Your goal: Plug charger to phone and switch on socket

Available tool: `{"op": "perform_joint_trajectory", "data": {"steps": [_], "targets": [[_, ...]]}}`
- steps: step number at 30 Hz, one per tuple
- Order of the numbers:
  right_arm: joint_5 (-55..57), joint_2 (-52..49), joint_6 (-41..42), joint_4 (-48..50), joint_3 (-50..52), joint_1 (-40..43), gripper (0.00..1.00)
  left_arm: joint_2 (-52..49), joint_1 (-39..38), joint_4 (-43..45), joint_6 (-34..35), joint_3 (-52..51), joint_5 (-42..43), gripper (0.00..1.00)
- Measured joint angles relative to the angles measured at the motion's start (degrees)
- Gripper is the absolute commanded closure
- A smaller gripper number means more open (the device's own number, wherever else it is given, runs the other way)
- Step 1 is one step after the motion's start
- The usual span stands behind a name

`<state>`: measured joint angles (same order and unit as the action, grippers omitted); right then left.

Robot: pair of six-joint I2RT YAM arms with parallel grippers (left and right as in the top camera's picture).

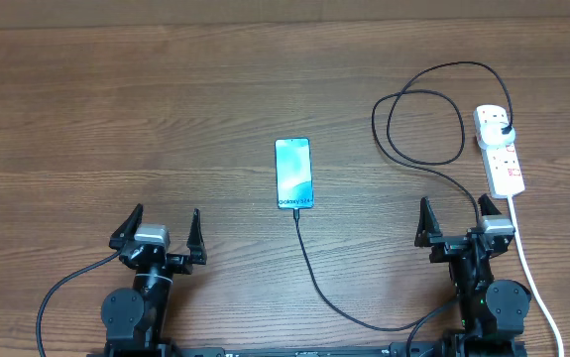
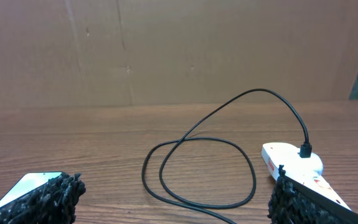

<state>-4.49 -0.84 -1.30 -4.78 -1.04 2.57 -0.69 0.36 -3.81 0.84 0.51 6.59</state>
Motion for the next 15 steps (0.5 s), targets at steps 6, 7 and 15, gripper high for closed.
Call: {"op": "perform_joint_trajectory", "data": {"steps": [6,7,15], "targets": [[0.0,0.0,0.0,0.0,0.0,0.0,0.00,0.0,0.0,0.0,0.0,0.0,0.0,0.00],[0.0,0.0,0.0,0.0,0.0,0.0,0.00,0.0,0.0,0.0,0.0,0.0,0.0,0.00],[0.0,0.0,0.0,0.0,0.0,0.0,0.00,0.0,0.0,0.0,0.0,0.0,0.0,0.00]]}}
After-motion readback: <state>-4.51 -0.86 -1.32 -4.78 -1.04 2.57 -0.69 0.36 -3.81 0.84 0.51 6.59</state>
